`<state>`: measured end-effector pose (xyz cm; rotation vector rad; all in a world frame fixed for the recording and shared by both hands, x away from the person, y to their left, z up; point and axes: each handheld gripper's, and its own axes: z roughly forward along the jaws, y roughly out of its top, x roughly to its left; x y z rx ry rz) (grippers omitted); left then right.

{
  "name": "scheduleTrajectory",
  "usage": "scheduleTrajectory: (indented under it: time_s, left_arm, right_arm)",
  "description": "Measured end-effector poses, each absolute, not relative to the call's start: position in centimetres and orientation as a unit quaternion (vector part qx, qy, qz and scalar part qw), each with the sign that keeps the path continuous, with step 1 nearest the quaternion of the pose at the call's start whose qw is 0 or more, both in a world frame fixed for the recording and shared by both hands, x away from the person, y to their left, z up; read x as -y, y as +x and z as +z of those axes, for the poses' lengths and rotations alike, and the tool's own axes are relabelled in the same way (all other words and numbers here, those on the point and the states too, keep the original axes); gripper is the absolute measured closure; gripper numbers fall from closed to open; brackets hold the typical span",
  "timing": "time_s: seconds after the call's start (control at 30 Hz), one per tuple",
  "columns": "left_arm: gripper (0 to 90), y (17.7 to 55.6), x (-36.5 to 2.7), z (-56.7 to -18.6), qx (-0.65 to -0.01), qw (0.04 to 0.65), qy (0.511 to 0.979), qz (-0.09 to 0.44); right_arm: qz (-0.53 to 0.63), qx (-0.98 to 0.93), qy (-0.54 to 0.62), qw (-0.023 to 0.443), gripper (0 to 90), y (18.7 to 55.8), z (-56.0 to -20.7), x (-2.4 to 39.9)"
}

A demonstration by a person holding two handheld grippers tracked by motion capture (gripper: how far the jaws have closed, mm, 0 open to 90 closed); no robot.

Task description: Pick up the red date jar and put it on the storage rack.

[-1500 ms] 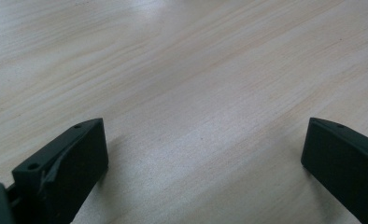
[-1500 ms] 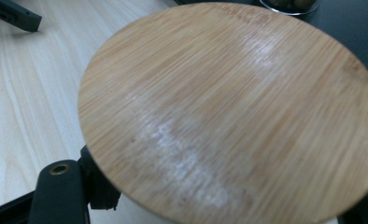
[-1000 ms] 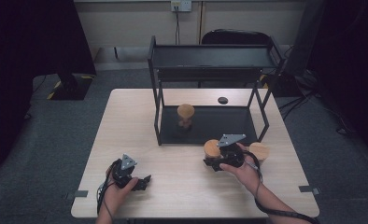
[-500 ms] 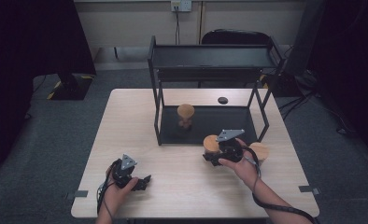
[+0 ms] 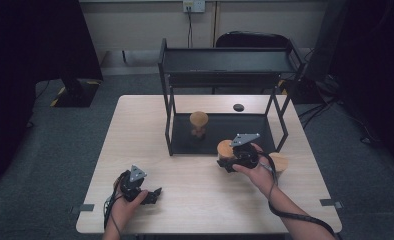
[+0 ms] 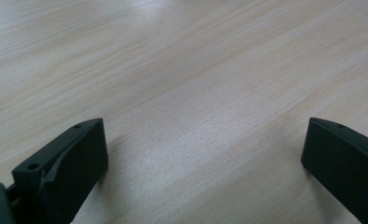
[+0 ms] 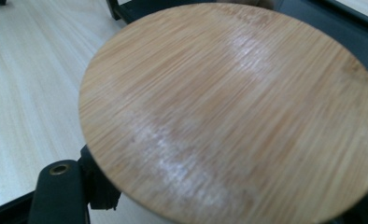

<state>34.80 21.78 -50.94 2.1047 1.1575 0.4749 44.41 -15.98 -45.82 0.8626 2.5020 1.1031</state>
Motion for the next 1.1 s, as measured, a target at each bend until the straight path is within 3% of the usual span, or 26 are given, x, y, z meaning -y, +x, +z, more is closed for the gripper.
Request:
scheduleTrajectory:
  time_s: [1.1]
  left_arm:
    - [0.1, 34.8, -21.8, -50.9, -0.445, 0.340, 0.809, 0.182]
  right_arm:
    - [0.379, -0.855, 0.320, 0.149, 25.2, 47.5, -45.2, 15.1]
